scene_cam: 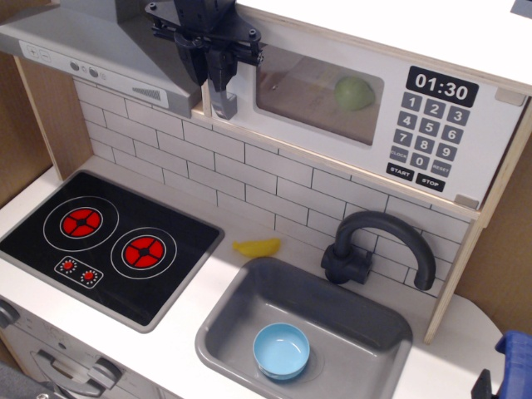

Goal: Open microwave

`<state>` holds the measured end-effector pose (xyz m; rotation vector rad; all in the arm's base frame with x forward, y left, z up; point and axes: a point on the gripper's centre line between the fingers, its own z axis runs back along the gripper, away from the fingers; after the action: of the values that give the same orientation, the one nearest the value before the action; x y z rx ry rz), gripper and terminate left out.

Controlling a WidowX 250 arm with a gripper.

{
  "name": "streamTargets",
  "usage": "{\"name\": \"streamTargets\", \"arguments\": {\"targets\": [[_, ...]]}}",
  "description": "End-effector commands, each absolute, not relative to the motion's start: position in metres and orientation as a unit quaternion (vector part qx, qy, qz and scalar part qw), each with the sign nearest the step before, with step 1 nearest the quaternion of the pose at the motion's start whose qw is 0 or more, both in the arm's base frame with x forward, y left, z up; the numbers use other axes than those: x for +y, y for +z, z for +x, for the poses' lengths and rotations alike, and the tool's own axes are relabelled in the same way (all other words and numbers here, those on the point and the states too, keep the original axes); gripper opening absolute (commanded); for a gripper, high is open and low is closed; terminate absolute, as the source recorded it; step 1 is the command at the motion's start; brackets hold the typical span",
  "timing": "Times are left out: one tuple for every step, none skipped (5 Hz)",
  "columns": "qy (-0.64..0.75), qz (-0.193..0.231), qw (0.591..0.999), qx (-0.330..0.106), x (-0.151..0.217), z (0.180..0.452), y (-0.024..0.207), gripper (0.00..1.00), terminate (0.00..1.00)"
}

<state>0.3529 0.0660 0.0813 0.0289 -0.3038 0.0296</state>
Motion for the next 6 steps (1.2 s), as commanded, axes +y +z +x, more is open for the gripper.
{"name": "streamTargets", "arguments": {"targets": [[-0.025,0.007,0.988,-0.153,0.058,0.312,0.101,0.0,0.0],[-0.068,0.018,0.991,-0.112,0.046,0.289,0.108,1.0,0.0],[-0.079,-0.001,0.994,-0.071,0.052,0.251,0.117,1.0,0.0],[-0.053,-0.01,0.998,-0.032,0.078,0.23,0.12,1.0,0.0],[0.016,0.019,0.999,-0.039,0.102,0.241,0.105,1.0,0.0],[0.087,0.045,0.993,-0.064,0.131,0.261,0.096,1.0,0.0]]}}
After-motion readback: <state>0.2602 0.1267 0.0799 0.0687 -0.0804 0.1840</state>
